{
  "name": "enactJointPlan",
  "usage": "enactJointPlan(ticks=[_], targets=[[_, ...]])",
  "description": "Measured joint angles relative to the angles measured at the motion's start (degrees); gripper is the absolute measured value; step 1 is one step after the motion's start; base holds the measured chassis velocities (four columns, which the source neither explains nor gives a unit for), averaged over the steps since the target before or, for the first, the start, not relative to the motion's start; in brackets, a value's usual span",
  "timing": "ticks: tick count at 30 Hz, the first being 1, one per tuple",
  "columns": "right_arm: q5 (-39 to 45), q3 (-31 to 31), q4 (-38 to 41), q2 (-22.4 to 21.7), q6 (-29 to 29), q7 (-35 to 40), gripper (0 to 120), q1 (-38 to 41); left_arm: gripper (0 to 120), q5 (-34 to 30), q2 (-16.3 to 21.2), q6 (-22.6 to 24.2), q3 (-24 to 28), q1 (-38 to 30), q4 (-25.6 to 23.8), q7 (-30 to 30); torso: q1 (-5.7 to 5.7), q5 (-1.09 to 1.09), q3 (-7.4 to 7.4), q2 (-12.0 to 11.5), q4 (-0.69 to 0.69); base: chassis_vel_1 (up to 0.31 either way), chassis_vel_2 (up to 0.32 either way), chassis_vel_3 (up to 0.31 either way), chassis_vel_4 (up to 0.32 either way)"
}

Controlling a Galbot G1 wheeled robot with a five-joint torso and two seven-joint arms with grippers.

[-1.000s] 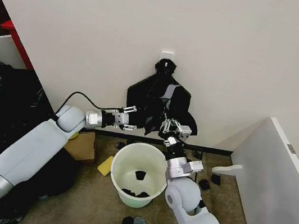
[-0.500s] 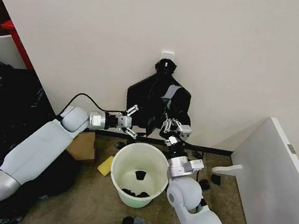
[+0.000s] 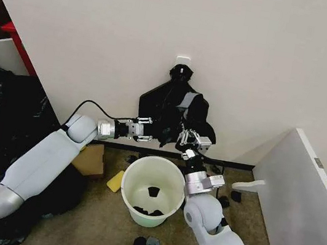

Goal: Place the garbage bag over the trash bin.

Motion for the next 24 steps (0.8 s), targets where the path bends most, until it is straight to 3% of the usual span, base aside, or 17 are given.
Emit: enactJointPlan(ticks=[6,12,14,19,21,24], targets=[[-0.07,0.38,0.67,-0.31,-0.04,0.01,0,-0.71,0,-0.94,1.25,0.86,-1.22,1.95,-0.93,-2.98,0.00,-0.01,0.00,0.00,0.00,0.000,0.000,0.000,0.000],[-0.34,0.47,0.85,-0.37,-0.04,0.01,0,-1.07,0,-2.84,3.85,-0.09,-3.05,5.25,-4.58,-4.19,0.00,-0.01,0.00,0.00,0.01,0.000,0.000,0.000,0.000],[-0.36,0.49,0.88,-0.33,-0.04,0.01,0,-1.11,1,-2.96,4.24,-0.42,-3.35,5.75,-5.19,-4.43,0.00,-0.01,0.00,0.00,0.01,0.000,0.000,0.000,0.000],[-0.71,0.47,1.13,0.10,-0.03,0.00,0,-1.45,25,-2.53,6.31,-4.43,-5.21,7.98,-8.55,-4.34,0.00,0.00,0.00,0.00,0.00,0.000,0.000,0.000,0.000],[-0.75,0.46,1.14,0.15,-0.03,0.00,0,-1.45,26,-2.50,6.45,-4.85,-5.38,8.08,-8.92,-3.93,0.00,0.00,0.00,0.00,0.01,0.000,0.000,0.000,0.000],[-0.90,0.43,0.99,0.33,-0.02,-0.01,0,-1.44,38,-2.25,6.66,-5.90,-5.84,8.12,-9.57,-2.37,0.00,0.00,0.00,0.00,0.00,0.000,0.000,0.000,0.000]])
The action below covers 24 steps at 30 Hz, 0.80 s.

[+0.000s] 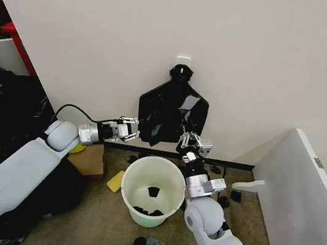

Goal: Place the garbage bag over the trash bin.

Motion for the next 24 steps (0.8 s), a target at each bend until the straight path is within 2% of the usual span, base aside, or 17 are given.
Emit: enactJointPlan(ticks=[1,3,8,10,13,15,17,19,24], targets=[[-0.08,0.00,-0.12,0.04,0.04,-0.01,0,0.01,46,0.44,0.00,-0.52,-0.10,-0.13,-0.11,0.56,0.00,0.00,0.00,0.00,0.00,0.000,0.000,0.000,0.000],[-0.12,0.00,-0.13,0.03,0.07,-0.02,0,0.01,49,0.92,-0.07,-0.71,-0.11,-0.31,-0.15,0.55,0.00,0.00,0.00,0.00,0.00,0.000,0.000,0.000,0.000],[-0.13,-0.07,0.48,-0.04,0.13,-0.11,0,-0.21,72,4.37,-1.16,-0.75,2.23,-2.98,0.85,-0.89,0.00,0.00,0.00,0.00,0.00,0.000,0.000,0.000,0.000],[-0.14,-0.09,0.61,0.02,0.12,-0.12,0,-0.25,74,4.65,-1.44,-0.72,2.88,-3.57,1.23,-0.94,0.00,0.00,0.00,0.00,0.00,0.000,0.000,0.000,0.000],[-0.38,-0.21,1.13,0.34,0.13,-0.22,0,-0.48,90,6.47,-3.53,0.16,5.97,-6.97,3.51,-0.16,0.00,0.01,0.00,0.00,-0.01,0.000,0.000,0.000,0.000],[-0.47,-0.20,1.21,0.39,0.13,-0.27,0,-0.54,91,7.33,-3.99,0.42,6.30,-7.55,4.00,0.17,0.00,0.01,0.00,0.00,-0.01,0.000,0.000,0.000,0.000],[-0.55,-0.13,1.37,0.45,0.13,-0.32,0,-0.65,99,9.84,-4.95,0.98,6.69,-8.67,5.04,1.35,0.00,0.00,0.00,0.00,-0.01,0.000,0.000,0.000,0.000],[-0.60,0.10,1.80,0.51,0.13,-0.34,0,-0.80,100,13.03,-5.88,1.81,6.81,-9.91,6.64,3.50,0.00,0.01,0.00,0.00,-0.01,0.000,0.000,0.000,0.000],[-0.61,0.22,2.35,0.47,0.12,-0.42,0,-0.98,97,14.93,-6.04,2.46,6.64,-10.10,7.52,3.99,0.00,0.00,0.00,0.00,0.01,0.000,0.000,0.000,0.000]])
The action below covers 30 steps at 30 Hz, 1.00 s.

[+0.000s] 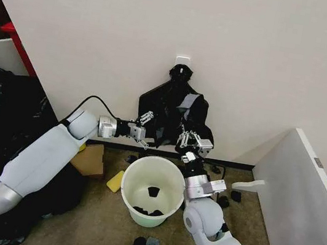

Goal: Place the garbage bag over the trash bin.

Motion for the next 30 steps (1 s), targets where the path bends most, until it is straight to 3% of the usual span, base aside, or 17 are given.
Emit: enactJointPlan(ticks=[4,8,11,18,20,26,30], targets=[[-0.04,0.02,0.12,-0.05,0.00,-0.09,0,-0.10,91,0.48,-0.10,0.61,-0.02,0.21,0.19,-2.18,0.00,0.00,0.00,0.00,-0.01,0.000,0.000,0.000,0.000],[-0.08,0.04,0.21,-0.11,0.00,-0.10,0,-0.12,73,0.50,-0.20,1.64,-0.03,0.56,0.16,-4.25,0.00,0.00,0.00,0.00,-0.01,0.000,0.000,0.000,0.000],[-0.10,0.07,0.25,-0.12,0.00,-0.10,0,-0.20,66,0.31,-0.11,1.85,-0.20,0.76,0.12,-4.38,0.00,-0.01,0.00,0.00,-0.02,0.000,0.000,0.000,0.000],[-0.13,0.78,0.42,-0.32,0.01,-0.11,0,-0.44,34,-1.48,1.00,3.15,-1.59,2.37,-0.62,-4.23,0.00,-0.01,0.00,-0.01,-0.01,0.000,0.000,0.000,0.000],[-0.12,0.89,0.43,-0.39,0.01,-0.11,0,-0.48,31,-2.10,1.16,3.34,-1.79,2.65,-0.83,-4.27,0.00,-0.01,0.00,-0.01,-0.01,0.000,0.000,0.000,0.000],[0.10,1.42,0.45,-1.12,0.07,0.05,0,-0.90,10,-9.83,2.05,3.85,-4.82,6.50,-2.99,-5.31,0.00,0.00,0.00,-0.01,-0.01,0.000,0.000,0.000,0.000],[3.02,1.40,1.85,-4.21,-0.07,1.17,0,-1.75,0,-25.74,2.75,4.03,-6.56,12.96,-7.56,-10.93,0.00,0.01,0.00,-0.01,-0.01,0.000,0.000,0.000,0.000]])
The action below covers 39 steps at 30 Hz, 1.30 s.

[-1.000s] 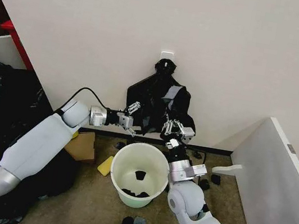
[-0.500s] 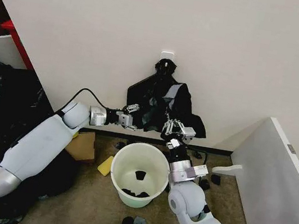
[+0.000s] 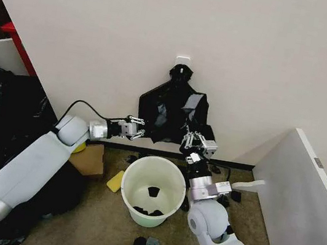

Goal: Place the garbage bag over the trash bin.

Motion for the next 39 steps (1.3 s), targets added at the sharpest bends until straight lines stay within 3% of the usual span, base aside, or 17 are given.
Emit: enactJointPlan(ticks=[1,7,8,11,15,23,30,39], targets=[[0.00,0.00,0.00,0.00,0.00,0.00,0,0.00,0,0.00,0.00,0.00,0.00,0.00,0.00,0.00,0.00,0.00,0.00,0.00,0.00,0.000,0.000,0.000,0.000],[11.53,-1.84,7.54,-9.70,-2.63,4.99,0,-2.25,0,-14.91,-2.02,0.85,-0.68,9.27,-10.02,-15.43,0.00,-0.05,0.00,0.00,0.00,0.000,0.000,0.000,0.000],[11.53,-1.84,7.54,-9.70,-2.63,4.99,0,-2.25,0,-14.91,-2.02,0.85,-0.68,9.27,-10.02,-15.43,0.00,-0.05,0.00,0.00,0.00,0.000,0.000,0.000,0.000],[18.44,-1.15,14.02,-15.09,-4.68,8.39,0,-4.92,0,-19.81,-2.14,2.09,-1.07,11.76,-16.36,-21.19,0.00,0.02,0.00,0.00,-0.02,0.000,0.000,0.000,0.000],[24.41,1.29,21.37,-21.86,-6.47,10.66,0,-9.75,0,-25.02,0.61,3.16,-2.25,14.20,-23.09,-23.62,-0.01,0.00,-0.01,0.01,0.00,0.000,0.000,0.000,0.000],[20.27,5.72,26.34,-28.56,-6.01,7.66,0,-15.39,0,-26.44,5.36,3.25,-3.12,21.81,-32.06,-24.04,-0.01,-0.01,-0.01,0.00,0.00,0.000,0.000,0.000,0.000],[18.35,8.08,31.83,-31.48,-5.77,8.46,0,-20.27,0,-26.88,8.29,2.93,-6.21,29.38,-39.69,-25.15,-0.01,-0.02,-0.01,0.01,0.01,0.000,0.000,0.000,0.000],[14.16,6.32,32.05,-29.46,-5.86,10.99,0,-22.00,0,-23.05,7.03,2.51,-7.98,33.99,-39.89,-26.55,-0.01,-0.01,0.00,0.01,0.00,0.000,0.000,0.000,0.000]])
